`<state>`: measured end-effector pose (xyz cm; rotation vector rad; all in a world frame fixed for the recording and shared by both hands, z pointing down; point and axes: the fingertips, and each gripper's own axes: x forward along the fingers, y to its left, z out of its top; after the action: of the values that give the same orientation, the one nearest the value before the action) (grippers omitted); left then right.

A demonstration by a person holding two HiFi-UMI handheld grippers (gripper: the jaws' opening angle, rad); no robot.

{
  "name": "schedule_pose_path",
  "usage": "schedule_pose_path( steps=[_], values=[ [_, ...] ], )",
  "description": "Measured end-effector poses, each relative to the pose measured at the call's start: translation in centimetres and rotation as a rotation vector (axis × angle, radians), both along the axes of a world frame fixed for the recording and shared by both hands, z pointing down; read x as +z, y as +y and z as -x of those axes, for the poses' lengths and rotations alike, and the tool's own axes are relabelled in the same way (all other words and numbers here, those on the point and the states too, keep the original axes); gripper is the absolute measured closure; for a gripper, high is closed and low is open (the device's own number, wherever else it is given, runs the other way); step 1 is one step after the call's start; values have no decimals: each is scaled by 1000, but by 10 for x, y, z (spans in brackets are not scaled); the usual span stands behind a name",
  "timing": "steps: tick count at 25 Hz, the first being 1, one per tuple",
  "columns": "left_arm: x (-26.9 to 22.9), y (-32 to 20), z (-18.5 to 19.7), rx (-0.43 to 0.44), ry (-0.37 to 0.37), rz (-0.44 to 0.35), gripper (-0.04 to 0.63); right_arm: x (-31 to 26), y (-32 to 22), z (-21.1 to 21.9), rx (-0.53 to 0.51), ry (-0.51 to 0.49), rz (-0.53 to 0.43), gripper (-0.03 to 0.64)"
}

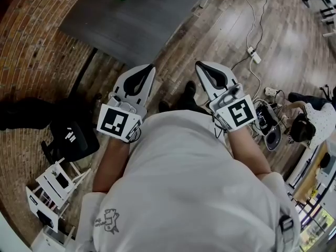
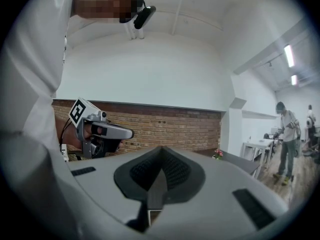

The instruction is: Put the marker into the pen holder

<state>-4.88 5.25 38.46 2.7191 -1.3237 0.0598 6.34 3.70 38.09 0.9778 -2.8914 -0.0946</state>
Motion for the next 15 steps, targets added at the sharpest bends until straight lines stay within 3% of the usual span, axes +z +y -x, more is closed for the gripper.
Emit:
schedule_pose_path(
  steps=[15],
  values=[
    [-2,9,7,35,25,-10,584,-6,13,11,25,10,-12,612]
  ],
)
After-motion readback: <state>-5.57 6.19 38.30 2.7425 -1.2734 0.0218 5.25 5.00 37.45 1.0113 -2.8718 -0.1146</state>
